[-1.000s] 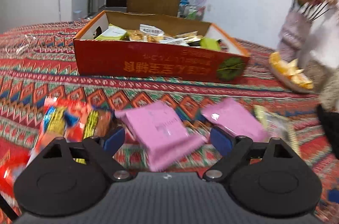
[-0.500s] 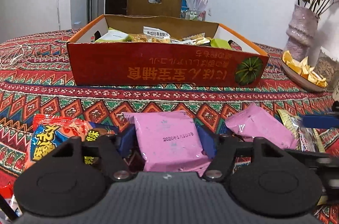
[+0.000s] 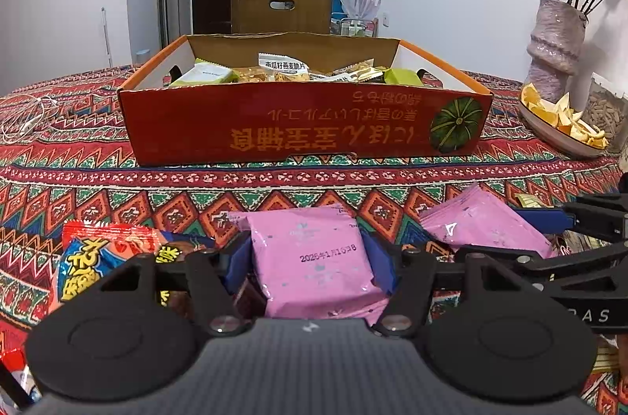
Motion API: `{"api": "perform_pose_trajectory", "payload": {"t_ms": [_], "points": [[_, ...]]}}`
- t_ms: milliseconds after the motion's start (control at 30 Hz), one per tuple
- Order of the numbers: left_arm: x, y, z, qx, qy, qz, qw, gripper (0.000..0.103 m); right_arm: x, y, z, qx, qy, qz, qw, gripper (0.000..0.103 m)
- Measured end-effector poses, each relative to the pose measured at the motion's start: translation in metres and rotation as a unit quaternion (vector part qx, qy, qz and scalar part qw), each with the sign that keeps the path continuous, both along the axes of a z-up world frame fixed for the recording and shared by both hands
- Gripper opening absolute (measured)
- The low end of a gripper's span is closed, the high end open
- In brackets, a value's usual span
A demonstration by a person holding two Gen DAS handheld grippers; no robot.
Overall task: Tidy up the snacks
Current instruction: 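Carry both pink packets into the orange box and open both tools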
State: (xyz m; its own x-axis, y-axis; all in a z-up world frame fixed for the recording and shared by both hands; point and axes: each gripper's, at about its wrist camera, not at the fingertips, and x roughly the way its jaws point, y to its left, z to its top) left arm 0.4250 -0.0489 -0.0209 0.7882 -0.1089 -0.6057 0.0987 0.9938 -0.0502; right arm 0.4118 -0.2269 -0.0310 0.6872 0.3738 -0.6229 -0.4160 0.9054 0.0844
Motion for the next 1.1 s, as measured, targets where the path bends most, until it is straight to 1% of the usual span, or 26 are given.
{"api": "perform_pose_trajectory", "payload": {"t_ms": [67, 133, 233, 333, 433, 567, 700, 867, 1000, 1100], "points": [[-0.007, 0.002, 0.006, -0.002, 0.001, 0.003, 1.0, 0.062, -0.004, -0.003, 0.005, 0.005, -0.004, -0.012, 1.0, 0.061], [-0.026, 0.006, 0.019, -0.026, -0.008, 0.0, 0.9996, 0.062, -0.016, -0.008, 0.015, 0.009, -0.014, -0.022, 1.0, 0.061], [-0.062, 0.013, 0.039, -0.064, -0.016, -0.017, 0.9977, 0.062, -0.044, -0.018, 0.029, 0.04, -0.023, -0.025, 0.999, 0.061], [-0.1, 0.021, 0.05, -0.086, -0.016, -0.018, 0.996, 0.062, -0.079, -0.027, 0.037, 0.061, -0.026, -0.048, 0.997, 0.061], [-0.135, 0.025, 0.053, -0.081, -0.017, -0.016, 0.9965, 0.062, -0.117, -0.031, 0.042, 0.074, -0.03, -0.055, 0.995, 0.061], [-0.179, 0.033, 0.048, -0.072, -0.005, -0.004, 0.9974, 0.062, -0.167, -0.031, 0.044, 0.06, -0.034, -0.061, 0.996, 0.061], [-0.21, 0.046, 0.05, -0.071, -0.01, 0.008, 0.9974, 0.062, -0.21, -0.038, 0.042, 0.054, -0.024, -0.08, 0.995, 0.061], [-0.231, 0.054, 0.059, -0.069, -0.028, 0.011, 0.9972, 0.062, -0.238, -0.038, 0.041, 0.057, -0.02, -0.086, 0.994, 0.061], [-0.239, 0.054, 0.06, -0.075, -0.032, 0.004, 0.9966, 0.062, -0.251, -0.031, 0.048, 0.057, -0.034, -0.083, 0.994, 0.061], [-0.239, 0.053, 0.061, -0.078, -0.035, 0.0, 0.9963, 0.062, -0.251, -0.026, 0.05, 0.054, -0.036, -0.077, 0.995, 0.061]]}}
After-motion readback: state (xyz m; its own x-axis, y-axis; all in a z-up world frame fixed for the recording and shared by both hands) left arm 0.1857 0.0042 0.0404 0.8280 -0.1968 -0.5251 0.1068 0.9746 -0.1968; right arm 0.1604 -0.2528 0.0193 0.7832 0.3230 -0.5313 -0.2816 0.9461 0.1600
